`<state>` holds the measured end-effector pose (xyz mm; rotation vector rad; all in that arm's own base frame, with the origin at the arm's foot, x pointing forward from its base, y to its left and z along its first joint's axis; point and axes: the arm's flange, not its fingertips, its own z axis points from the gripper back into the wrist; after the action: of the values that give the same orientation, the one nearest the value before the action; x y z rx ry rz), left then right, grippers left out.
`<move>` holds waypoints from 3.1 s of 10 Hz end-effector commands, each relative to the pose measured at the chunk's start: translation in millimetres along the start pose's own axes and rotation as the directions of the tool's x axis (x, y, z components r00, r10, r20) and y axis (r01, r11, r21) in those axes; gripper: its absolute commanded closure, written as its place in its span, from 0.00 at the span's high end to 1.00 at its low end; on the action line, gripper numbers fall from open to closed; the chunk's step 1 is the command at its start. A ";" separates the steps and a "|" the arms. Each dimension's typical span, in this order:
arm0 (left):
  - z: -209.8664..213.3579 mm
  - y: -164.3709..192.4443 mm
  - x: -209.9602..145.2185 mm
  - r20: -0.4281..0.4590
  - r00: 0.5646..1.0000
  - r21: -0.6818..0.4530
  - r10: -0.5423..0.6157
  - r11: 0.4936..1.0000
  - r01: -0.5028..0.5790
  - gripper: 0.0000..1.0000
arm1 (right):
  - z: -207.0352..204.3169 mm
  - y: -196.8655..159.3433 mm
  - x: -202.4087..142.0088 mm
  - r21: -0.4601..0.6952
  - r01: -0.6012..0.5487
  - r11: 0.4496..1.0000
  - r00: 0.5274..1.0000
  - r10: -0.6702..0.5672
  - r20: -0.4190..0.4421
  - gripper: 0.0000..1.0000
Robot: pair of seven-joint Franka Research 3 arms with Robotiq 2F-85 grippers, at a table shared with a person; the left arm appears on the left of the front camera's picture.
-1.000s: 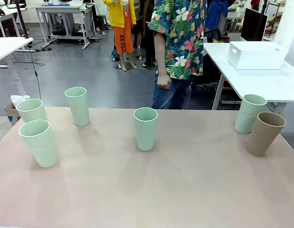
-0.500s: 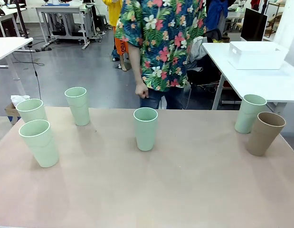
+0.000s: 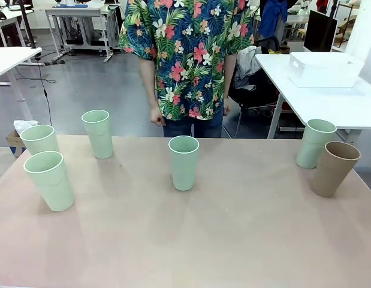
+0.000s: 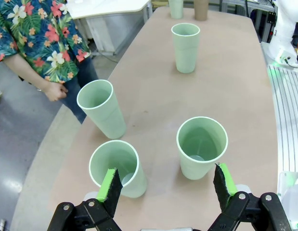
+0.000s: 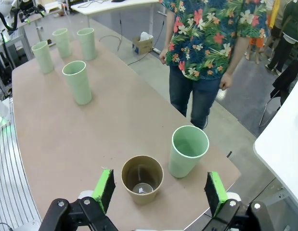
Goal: Stack the cups and store them in the basket.
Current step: Pick up two Reusable plastic cups , one in each hand.
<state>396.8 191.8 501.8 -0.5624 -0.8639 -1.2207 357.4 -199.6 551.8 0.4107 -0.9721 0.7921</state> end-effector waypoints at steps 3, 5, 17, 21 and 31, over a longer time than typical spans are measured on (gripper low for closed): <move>0.0 -0.6 0.0 0.010 1.000 -0.003 -0.008 1.000 0.008 1.00 | -1.2 -1.0 0.9 -0.001 -0.022 1.000 0.999 0.022 0.028 1.00; 0.0 -0.6 0.0 0.010 1.000 -0.003 -0.008 1.000 0.008 1.00 | -1.2 -1.0 0.9 -0.001 -0.022 1.000 0.999 0.022 0.028 1.00; 0.0 -0.6 0.0 0.010 1.000 -0.003 -0.008 1.000 0.008 1.00 | -1.2 -1.0 0.9 -0.001 -0.022 1.000 0.999 0.022 0.028 1.00; 0.0 0.0 0.0 0.000 1.000 0.000 0.000 1.000 0.000 1.00 | 0.1 0.0 0.0 0.000 0.000 1.000 1.000 0.000 0.000 1.00; 1.5 122.8 -102.4 0.246 0.966 -0.112 -0.077 0.988 0.107 1.00 | -99.6 -103.1 -131.8 0.357 -0.176 0.917 0.957 0.075 0.279 1.00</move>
<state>492.1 276.2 430.5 -0.7647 -0.9747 -1.2786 435.2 -245.1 393.6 0.7996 -1.1057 1.0412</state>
